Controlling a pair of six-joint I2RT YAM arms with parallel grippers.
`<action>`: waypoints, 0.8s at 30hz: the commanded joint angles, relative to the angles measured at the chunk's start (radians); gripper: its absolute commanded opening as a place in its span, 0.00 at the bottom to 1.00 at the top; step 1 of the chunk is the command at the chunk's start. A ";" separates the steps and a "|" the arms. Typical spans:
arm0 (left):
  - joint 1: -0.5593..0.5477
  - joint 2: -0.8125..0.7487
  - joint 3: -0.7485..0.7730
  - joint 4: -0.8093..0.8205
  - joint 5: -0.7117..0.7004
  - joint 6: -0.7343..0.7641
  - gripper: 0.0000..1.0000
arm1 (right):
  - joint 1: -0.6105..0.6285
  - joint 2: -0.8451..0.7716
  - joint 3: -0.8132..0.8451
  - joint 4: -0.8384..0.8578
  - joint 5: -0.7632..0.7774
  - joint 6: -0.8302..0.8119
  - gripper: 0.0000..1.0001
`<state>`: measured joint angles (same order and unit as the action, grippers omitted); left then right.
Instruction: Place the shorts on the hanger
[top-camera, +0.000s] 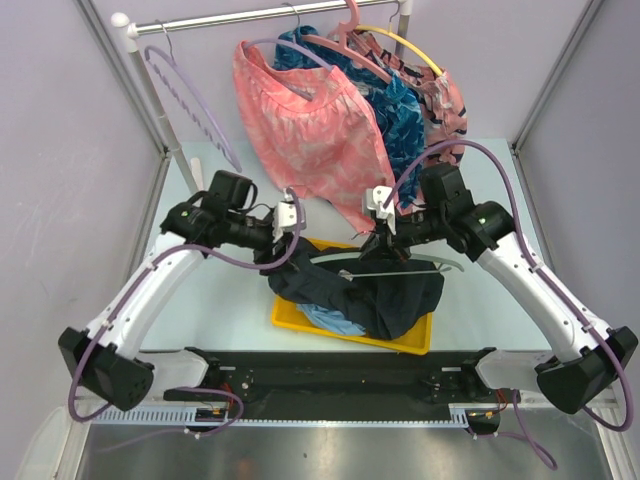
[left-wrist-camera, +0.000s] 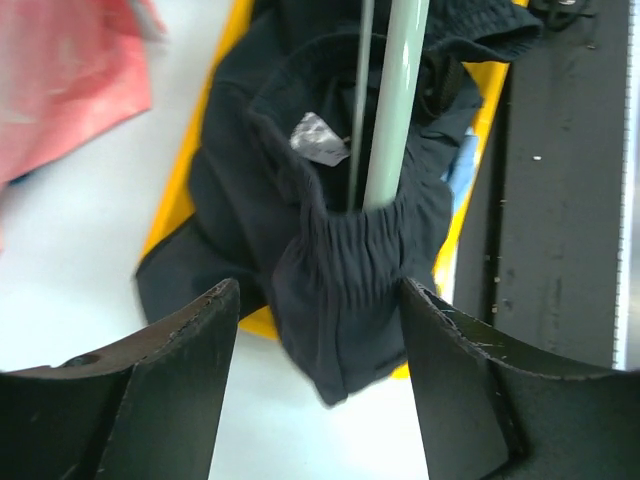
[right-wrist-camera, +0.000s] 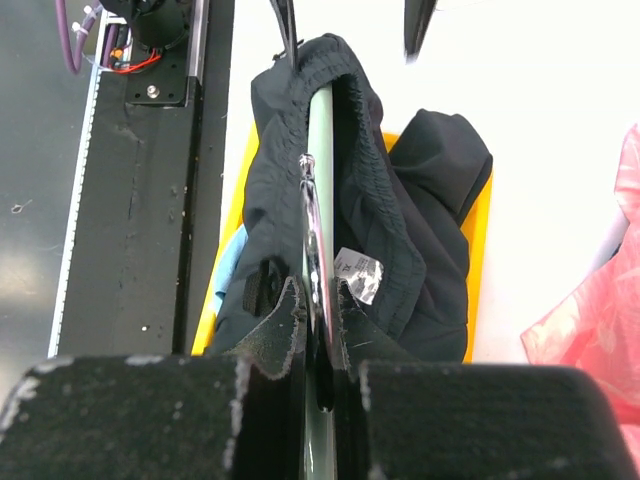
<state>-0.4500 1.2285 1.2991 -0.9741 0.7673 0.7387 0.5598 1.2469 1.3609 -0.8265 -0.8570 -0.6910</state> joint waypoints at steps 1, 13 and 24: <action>-0.062 0.049 -0.004 0.026 0.087 -0.021 0.66 | 0.034 -0.023 0.010 0.095 0.010 -0.007 0.00; -0.105 0.055 -0.080 0.156 0.083 -0.148 0.00 | 0.071 -0.038 0.010 0.125 0.087 0.046 0.03; -0.036 0.019 -0.156 0.357 0.044 -0.426 0.00 | -0.075 -0.213 0.009 -0.035 0.331 0.091 0.84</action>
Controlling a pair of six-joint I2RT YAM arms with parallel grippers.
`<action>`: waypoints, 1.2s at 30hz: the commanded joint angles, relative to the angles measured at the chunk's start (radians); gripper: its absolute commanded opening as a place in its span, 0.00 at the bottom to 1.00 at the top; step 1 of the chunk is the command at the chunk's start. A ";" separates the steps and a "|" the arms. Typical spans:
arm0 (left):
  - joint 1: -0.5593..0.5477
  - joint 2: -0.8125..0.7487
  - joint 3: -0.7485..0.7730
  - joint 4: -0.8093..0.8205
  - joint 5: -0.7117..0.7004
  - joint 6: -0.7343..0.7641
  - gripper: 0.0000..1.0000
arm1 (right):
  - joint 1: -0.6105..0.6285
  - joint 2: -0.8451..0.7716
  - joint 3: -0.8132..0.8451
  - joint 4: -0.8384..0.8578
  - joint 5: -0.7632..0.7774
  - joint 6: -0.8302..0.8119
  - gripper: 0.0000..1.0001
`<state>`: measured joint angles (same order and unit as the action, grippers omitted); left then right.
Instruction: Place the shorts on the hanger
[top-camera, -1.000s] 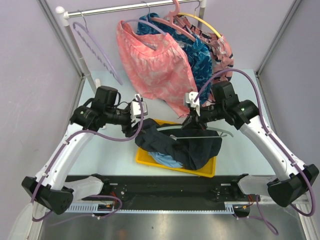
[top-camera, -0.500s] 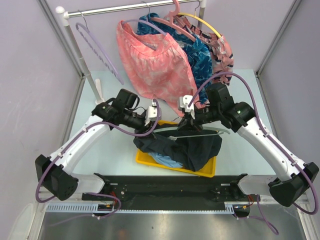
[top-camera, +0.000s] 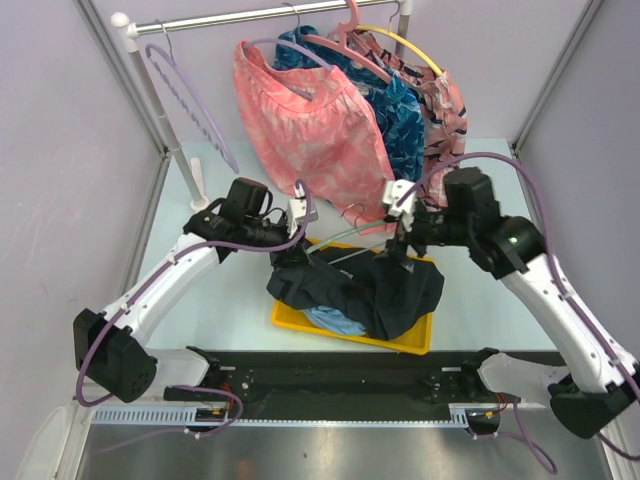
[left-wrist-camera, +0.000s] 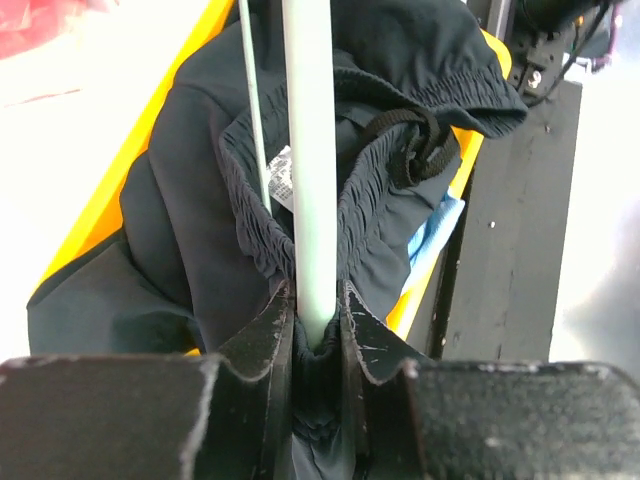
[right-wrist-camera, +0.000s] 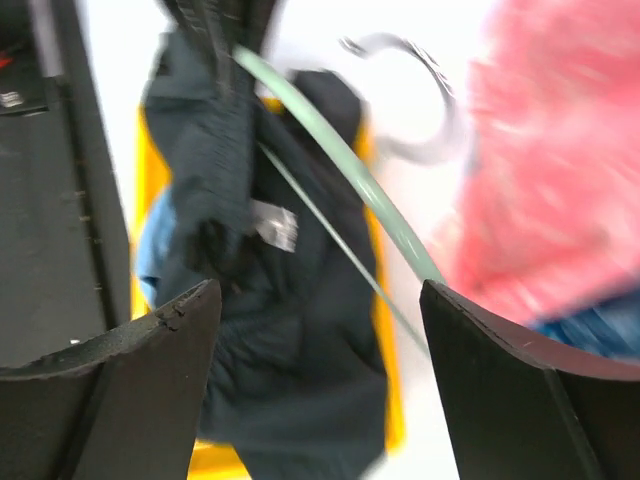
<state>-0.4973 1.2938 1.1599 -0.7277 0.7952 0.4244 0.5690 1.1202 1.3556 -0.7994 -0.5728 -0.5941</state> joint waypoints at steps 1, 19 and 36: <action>0.022 -0.048 -0.025 0.120 0.018 -0.124 0.00 | -0.084 -0.097 0.013 -0.128 0.025 -0.025 0.83; 0.034 -0.149 -0.115 0.237 0.033 -0.216 0.00 | 0.256 -0.020 -0.269 0.020 0.459 0.482 0.74; 0.054 -0.257 -0.220 0.278 0.036 -0.248 0.01 | 0.361 0.038 -0.348 0.015 0.548 0.488 0.60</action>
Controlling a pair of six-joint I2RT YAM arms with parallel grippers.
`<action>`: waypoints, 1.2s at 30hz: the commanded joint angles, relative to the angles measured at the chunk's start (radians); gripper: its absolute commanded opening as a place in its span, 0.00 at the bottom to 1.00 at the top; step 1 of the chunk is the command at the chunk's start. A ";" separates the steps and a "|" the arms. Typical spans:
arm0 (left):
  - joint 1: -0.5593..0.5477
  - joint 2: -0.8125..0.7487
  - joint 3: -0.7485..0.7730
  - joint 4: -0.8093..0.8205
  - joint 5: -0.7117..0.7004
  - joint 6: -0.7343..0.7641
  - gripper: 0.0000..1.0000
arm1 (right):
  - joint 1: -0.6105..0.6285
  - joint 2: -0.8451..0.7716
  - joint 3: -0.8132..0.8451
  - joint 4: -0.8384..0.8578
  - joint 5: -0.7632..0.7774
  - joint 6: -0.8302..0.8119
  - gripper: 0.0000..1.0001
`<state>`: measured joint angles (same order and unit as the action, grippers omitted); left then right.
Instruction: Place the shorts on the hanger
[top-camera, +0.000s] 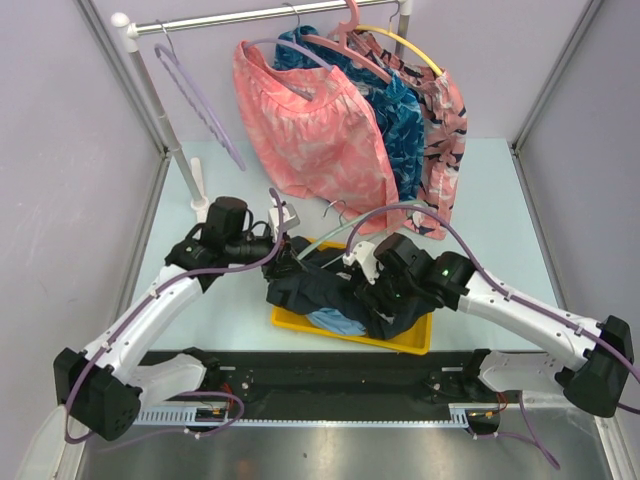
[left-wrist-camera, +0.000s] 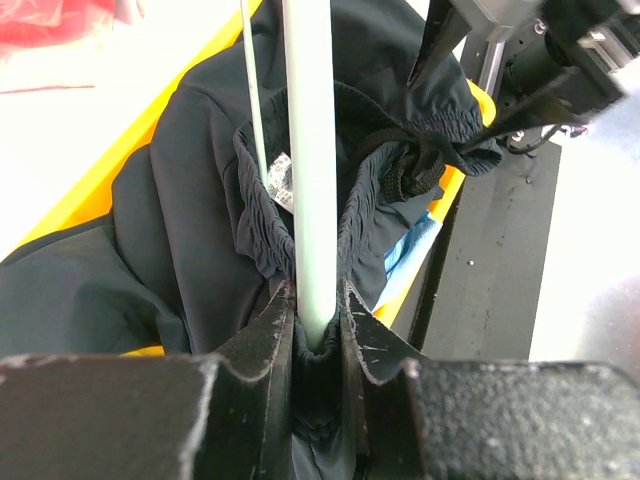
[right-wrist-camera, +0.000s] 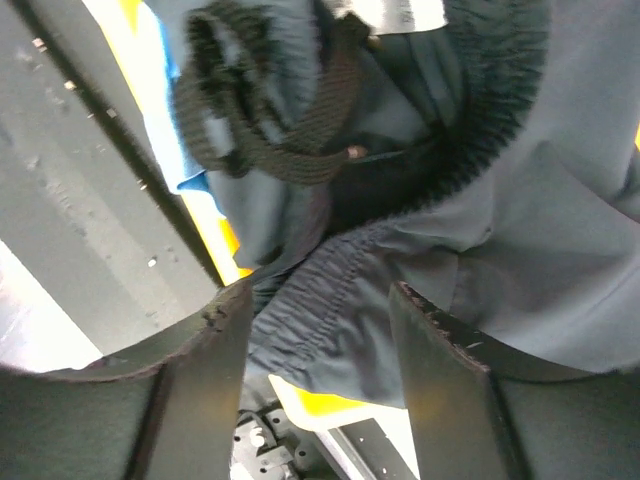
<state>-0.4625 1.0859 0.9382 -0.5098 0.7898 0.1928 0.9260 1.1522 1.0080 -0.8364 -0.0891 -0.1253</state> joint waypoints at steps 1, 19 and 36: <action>0.022 -0.055 0.002 0.057 0.043 -0.018 0.00 | 0.004 0.007 0.001 0.053 0.065 0.018 0.59; 0.136 -0.046 -0.018 0.063 0.114 -0.055 0.00 | 0.051 0.070 0.003 0.155 0.245 -0.037 0.62; 0.216 -0.070 -0.055 0.119 0.127 -0.144 0.00 | 0.051 0.101 -0.043 0.020 0.316 -0.263 0.45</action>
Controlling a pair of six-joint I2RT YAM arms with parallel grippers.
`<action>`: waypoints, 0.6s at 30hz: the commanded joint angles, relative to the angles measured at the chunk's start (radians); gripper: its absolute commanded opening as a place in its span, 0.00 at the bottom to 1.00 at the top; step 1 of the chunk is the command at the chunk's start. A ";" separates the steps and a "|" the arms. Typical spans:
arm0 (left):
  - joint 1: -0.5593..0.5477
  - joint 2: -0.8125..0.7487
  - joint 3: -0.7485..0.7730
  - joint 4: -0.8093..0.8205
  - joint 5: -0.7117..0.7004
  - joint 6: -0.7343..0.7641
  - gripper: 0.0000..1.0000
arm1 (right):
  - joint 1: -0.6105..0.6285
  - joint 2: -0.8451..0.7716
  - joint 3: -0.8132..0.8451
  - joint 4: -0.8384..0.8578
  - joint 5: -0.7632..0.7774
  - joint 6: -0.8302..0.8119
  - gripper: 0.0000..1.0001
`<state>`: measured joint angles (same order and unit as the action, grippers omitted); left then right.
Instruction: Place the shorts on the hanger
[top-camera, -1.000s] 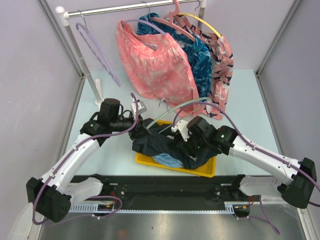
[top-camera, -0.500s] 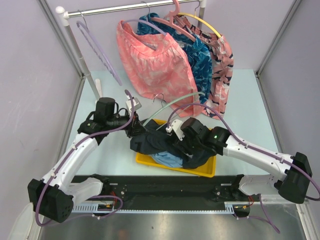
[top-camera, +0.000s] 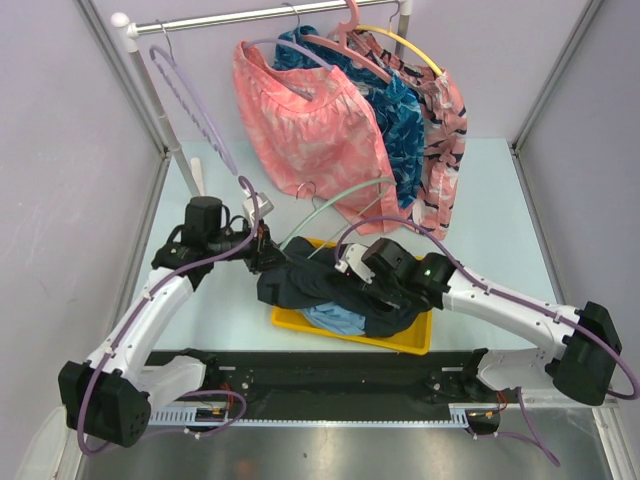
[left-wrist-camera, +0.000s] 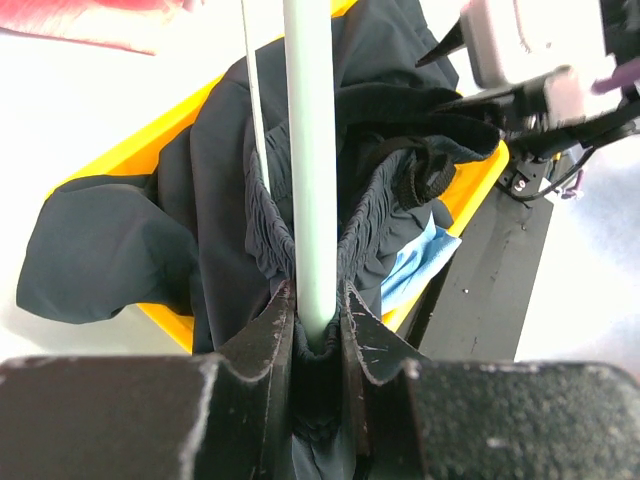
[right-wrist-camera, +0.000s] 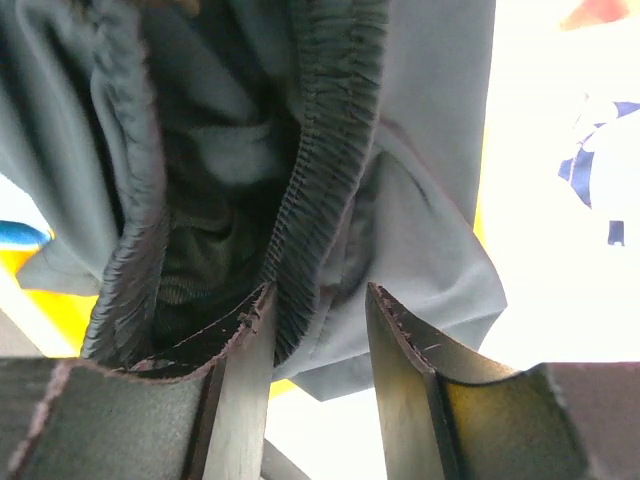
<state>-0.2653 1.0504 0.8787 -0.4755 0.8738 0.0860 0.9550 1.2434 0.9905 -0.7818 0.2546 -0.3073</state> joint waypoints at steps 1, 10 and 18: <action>0.021 -0.035 0.006 0.083 0.041 -0.040 0.00 | 0.027 0.008 -0.033 -0.030 -0.022 -0.090 0.45; 0.064 -0.079 0.011 0.017 0.051 0.017 0.01 | -0.444 -0.114 -0.030 -0.080 -0.231 -0.159 0.00; 0.069 -0.139 0.040 -0.178 0.132 0.316 0.00 | -0.838 -0.127 -0.020 -0.053 -0.390 -0.181 0.00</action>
<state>-0.2283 0.9653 0.8787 -0.5320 0.9745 0.1608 0.2958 1.1004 0.9565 -0.7761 -0.1661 -0.4355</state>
